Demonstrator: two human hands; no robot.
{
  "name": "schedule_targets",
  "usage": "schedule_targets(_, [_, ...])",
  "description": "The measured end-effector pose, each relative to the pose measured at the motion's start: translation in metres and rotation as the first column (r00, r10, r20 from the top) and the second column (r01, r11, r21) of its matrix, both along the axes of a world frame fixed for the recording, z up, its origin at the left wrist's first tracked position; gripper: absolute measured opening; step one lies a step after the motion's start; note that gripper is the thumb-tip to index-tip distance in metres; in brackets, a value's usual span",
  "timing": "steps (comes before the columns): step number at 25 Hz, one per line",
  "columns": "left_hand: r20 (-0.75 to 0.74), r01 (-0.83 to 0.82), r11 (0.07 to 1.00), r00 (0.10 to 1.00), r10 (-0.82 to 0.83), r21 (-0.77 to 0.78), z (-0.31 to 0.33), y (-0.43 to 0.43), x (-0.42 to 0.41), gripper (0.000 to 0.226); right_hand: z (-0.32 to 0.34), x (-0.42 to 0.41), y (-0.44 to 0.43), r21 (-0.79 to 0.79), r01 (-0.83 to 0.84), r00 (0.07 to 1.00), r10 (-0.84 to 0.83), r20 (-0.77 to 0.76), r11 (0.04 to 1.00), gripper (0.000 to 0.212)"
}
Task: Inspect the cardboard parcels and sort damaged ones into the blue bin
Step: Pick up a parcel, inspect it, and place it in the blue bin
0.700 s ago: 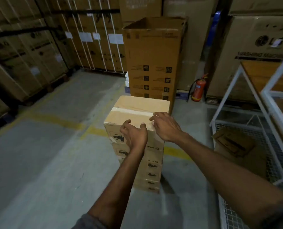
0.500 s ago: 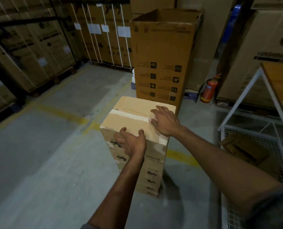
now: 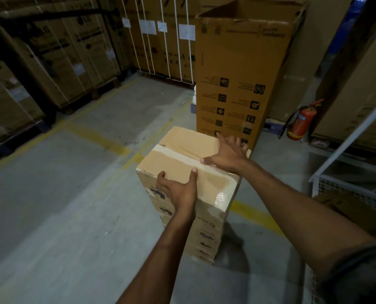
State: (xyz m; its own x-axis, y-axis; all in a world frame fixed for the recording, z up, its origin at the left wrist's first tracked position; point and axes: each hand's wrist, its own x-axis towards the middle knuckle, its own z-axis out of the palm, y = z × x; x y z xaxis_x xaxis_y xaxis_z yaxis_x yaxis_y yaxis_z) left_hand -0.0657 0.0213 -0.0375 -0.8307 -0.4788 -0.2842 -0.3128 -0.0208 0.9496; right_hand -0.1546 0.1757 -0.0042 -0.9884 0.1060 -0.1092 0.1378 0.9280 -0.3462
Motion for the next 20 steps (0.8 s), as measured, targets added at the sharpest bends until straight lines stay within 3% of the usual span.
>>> schedule_targets(4, [-0.097,-0.035,0.999,0.995,0.033,-0.018,0.027,-0.02,0.015,0.092,0.021,0.038,-0.009,-0.087,0.206,0.962,-0.218,-0.165,0.975,0.089])
schedule_targets(8, [-0.341,0.025,0.992,0.938,-0.065,-0.121,0.078,-0.058,0.052,0.103,0.066,0.108,-0.025,-0.379,0.245,0.894,-0.359,-0.268,0.892,0.091])
schedule_targets(12, [-0.473,0.096,0.972,0.861,-0.188,-0.213,0.134,-0.086,0.099,0.081,0.11,0.188,-0.053,-0.466,0.302,0.812,-0.48,-0.331,0.832,0.088])
schedule_targets(16, [-0.462,0.194,0.945,0.835,-0.3,-0.262,0.18,-0.092,0.149,0.069,0.154,0.264,-0.074,-0.578,0.353,0.667,-0.631,-0.397,0.736,0.073])
schedule_targets(20, [-0.416,0.191,0.94,0.859,-0.3,-0.283,0.211,-0.084,0.205,0.078,0.178,0.334,-0.08,-0.567,0.366,0.559,-0.661,-0.501,0.738,0.086])
